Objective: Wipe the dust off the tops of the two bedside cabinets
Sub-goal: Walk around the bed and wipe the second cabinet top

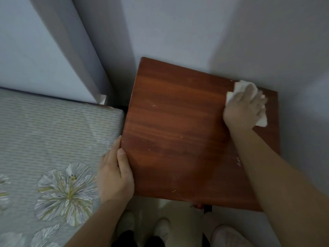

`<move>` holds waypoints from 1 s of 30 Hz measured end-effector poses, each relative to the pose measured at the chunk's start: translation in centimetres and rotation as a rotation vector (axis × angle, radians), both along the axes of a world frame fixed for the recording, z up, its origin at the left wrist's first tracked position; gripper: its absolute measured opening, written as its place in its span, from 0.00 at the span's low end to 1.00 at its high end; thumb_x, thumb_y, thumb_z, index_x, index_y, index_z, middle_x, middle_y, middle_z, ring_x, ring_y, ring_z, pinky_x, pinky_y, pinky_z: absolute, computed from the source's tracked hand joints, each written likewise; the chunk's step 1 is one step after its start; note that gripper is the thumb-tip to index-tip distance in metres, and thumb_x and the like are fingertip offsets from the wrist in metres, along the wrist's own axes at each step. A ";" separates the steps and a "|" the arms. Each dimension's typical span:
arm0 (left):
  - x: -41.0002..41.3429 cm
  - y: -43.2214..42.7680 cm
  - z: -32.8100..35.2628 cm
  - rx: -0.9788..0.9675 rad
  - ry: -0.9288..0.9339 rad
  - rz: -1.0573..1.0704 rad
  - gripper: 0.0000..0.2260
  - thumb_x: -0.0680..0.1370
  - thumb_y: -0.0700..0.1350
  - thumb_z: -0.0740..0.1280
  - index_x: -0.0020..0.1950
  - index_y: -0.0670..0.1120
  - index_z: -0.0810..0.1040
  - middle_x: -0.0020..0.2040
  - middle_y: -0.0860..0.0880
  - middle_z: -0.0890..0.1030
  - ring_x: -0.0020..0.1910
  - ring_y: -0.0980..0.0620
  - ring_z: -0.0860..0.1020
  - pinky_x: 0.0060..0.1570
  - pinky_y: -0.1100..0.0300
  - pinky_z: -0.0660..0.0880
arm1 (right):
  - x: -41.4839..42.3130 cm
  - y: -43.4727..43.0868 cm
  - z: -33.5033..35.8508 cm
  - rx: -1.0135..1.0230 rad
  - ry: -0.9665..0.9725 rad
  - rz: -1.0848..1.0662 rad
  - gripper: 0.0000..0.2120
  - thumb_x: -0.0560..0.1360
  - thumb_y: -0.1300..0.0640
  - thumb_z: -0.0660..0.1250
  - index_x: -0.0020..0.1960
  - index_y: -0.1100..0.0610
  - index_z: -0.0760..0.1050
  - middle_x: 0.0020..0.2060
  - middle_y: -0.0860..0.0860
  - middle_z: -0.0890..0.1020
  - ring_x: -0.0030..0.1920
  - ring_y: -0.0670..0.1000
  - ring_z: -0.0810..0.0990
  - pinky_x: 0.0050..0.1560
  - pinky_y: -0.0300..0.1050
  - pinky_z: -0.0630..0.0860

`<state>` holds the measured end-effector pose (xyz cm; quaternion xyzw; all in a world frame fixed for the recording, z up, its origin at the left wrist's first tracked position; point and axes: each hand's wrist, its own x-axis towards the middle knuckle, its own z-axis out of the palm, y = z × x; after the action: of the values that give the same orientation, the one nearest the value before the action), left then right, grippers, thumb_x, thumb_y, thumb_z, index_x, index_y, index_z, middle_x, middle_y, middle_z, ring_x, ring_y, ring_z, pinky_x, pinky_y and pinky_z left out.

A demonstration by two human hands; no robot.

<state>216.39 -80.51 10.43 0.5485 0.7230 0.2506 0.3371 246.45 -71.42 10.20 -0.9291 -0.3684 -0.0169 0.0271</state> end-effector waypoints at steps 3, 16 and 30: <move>0.0 0.0 -0.1 0.002 -0.011 0.015 0.22 0.80 0.50 0.49 0.70 0.48 0.71 0.63 0.47 0.78 0.62 0.47 0.72 0.59 0.59 0.64 | -6.8 2.8 -0.3 -0.093 0.067 0.368 0.28 0.78 0.47 0.44 0.75 0.57 0.58 0.73 0.62 0.63 0.73 0.66 0.59 0.72 0.60 0.55; -0.3 0.1 -0.8 0.121 -0.208 0.151 0.21 0.80 0.49 0.48 0.57 0.41 0.77 0.51 0.48 0.79 0.52 0.45 0.76 0.53 0.57 0.69 | -15.3 -9.7 2.3 -0.191 0.208 1.310 0.22 0.82 0.50 0.48 0.76 0.48 0.56 0.76 0.53 0.58 0.77 0.54 0.51 0.76 0.54 0.52; -0.2 0.0 -1.0 0.141 -0.258 0.190 0.19 0.81 0.48 0.49 0.55 0.42 0.77 0.48 0.52 0.76 0.49 0.55 0.73 0.52 0.61 0.67 | -11.9 -2.0 -0.2 -0.065 0.105 0.693 0.26 0.80 0.49 0.39 0.77 0.53 0.51 0.76 0.60 0.55 0.76 0.62 0.51 0.75 0.57 0.51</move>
<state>216.22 -80.56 9.46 0.4632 0.7029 0.3997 0.3627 234.59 -73.41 9.98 -0.7488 -0.6604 0.0526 0.0206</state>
